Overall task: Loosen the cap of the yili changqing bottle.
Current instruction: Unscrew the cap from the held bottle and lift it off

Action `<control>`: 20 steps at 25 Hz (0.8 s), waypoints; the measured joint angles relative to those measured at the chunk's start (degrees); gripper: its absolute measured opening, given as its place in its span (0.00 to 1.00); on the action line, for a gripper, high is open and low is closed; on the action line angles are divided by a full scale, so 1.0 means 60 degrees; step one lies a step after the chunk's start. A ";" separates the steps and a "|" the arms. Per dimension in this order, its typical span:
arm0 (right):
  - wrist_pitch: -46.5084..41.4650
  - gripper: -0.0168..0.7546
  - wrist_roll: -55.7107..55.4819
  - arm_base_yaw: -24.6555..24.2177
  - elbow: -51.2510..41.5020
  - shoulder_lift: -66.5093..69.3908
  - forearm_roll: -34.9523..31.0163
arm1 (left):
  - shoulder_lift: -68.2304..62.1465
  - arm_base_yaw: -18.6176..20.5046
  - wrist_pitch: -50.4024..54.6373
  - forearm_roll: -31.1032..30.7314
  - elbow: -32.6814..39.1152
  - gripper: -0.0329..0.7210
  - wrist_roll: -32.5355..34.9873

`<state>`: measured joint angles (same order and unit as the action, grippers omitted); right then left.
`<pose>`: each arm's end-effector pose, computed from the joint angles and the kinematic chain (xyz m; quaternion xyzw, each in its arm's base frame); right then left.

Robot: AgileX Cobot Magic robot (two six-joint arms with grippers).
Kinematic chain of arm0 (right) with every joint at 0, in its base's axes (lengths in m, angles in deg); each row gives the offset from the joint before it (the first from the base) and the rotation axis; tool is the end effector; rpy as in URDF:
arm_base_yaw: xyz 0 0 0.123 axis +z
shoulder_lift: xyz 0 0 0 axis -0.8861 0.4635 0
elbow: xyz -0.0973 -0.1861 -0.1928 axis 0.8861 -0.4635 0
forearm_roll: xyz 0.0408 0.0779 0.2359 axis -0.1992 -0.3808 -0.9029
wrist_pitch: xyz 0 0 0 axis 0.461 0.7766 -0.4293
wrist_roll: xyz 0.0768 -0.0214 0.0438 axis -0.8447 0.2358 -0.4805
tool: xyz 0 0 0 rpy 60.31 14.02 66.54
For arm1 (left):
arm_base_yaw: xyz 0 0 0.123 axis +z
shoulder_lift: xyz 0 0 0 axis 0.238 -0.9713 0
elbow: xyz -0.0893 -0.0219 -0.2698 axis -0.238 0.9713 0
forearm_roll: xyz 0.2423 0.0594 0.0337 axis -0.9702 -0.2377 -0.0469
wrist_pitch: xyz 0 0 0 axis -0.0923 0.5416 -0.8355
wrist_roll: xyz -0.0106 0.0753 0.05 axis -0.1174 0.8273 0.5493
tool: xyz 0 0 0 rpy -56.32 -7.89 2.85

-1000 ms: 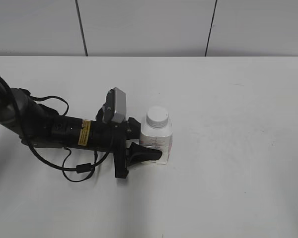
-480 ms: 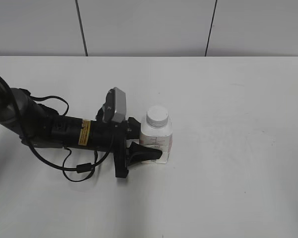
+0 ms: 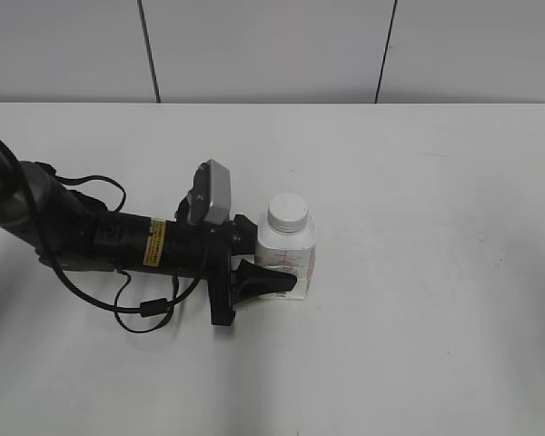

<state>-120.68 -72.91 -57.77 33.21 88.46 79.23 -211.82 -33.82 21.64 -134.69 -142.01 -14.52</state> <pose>0.0999 0.0191 0.3188 -0.0578 0.9421 0.0710 0.3226 0.3208 -0.2008 0.0485 0.5677 0.5975 -0.3958 0.4049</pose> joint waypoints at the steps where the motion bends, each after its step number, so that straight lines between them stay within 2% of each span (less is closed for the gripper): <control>1: -0.0047 0.78 0.0000 0.0000 0.0265 0.0488 -0.0183 | 0.0000 0.0000 0.0000 0.0000 0.0000 0.51 0.0000; 11: -0.0225 0.78 -0.0032 0.0000 0.2398 0.4570 -0.0977 | 0.0000 0.0000 0.0000 0.0022 0.0000 0.51 0.0000; 20: -0.0561 0.78 -0.1028 0.0000 0.4826 0.7513 -0.1851 | 0.0000 0.0000 0.0000 0.0022 0.0000 0.51 0.0000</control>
<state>-124.05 -79.07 -57.77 62.17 133.54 68.13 -211.82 -33.82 21.64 -134.56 -142.01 -14.52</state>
